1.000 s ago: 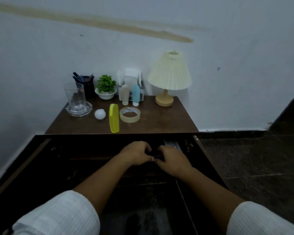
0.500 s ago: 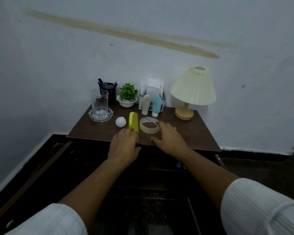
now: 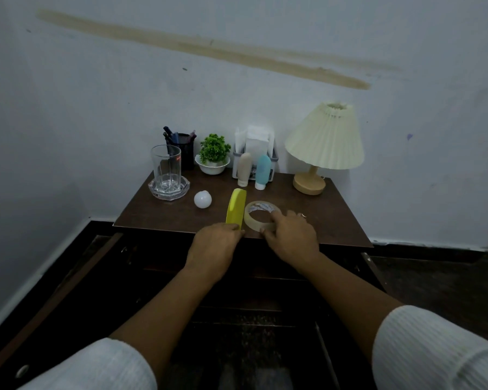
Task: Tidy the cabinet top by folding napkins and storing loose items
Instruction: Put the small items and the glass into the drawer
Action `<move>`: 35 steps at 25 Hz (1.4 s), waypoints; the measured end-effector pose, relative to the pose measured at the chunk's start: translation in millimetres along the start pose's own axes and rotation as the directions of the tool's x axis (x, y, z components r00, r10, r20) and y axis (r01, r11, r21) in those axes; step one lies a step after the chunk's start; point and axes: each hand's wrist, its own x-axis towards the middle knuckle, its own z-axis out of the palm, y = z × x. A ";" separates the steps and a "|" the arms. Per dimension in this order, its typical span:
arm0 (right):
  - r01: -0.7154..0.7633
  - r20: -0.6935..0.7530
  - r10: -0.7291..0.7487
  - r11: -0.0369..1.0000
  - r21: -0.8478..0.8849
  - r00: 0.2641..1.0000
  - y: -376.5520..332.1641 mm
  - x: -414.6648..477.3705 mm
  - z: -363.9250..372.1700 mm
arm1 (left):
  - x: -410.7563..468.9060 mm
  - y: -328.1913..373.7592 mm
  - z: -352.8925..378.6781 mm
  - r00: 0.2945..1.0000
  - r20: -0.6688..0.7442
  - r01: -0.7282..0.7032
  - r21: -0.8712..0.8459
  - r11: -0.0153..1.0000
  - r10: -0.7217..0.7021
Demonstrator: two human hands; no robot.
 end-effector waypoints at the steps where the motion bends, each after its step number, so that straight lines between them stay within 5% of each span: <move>1: 0.008 -0.001 -0.008 1.000 0.011 1.000 4.0 -10.0 -2.6 | -7.5 4.5 -3.0 1.000 -0.007 -0.004 -0.011 1.000 0.004; 11: 0.101 0.091 -0.130 0.958 0.268 0.987 52.8 -110.7 -15.6 | -104.6 34.8 -21.6 0.941 -0.145 -0.323 -0.111 0.940 0.306; 20: -0.010 0.248 -0.050 0.971 0.237 0.967 65.1 -132.5 -2.5 | -151.9 55.3 -20.4 0.863 -0.167 -0.500 -0.150 0.853 0.477; 27: -0.117 0.296 0.067 0.981 0.156 0.953 65.9 -129.5 8.5 | -143.8 52.2 5.5 0.969 0.029 -0.225 -0.298 0.928 0.244; 35: -0.199 0.280 0.156 0.971 0.135 0.947 59.2 -100.8 38.9 | -92.2 43.3 47.4 0.984 0.160 -0.018 -0.364 0.931 0.081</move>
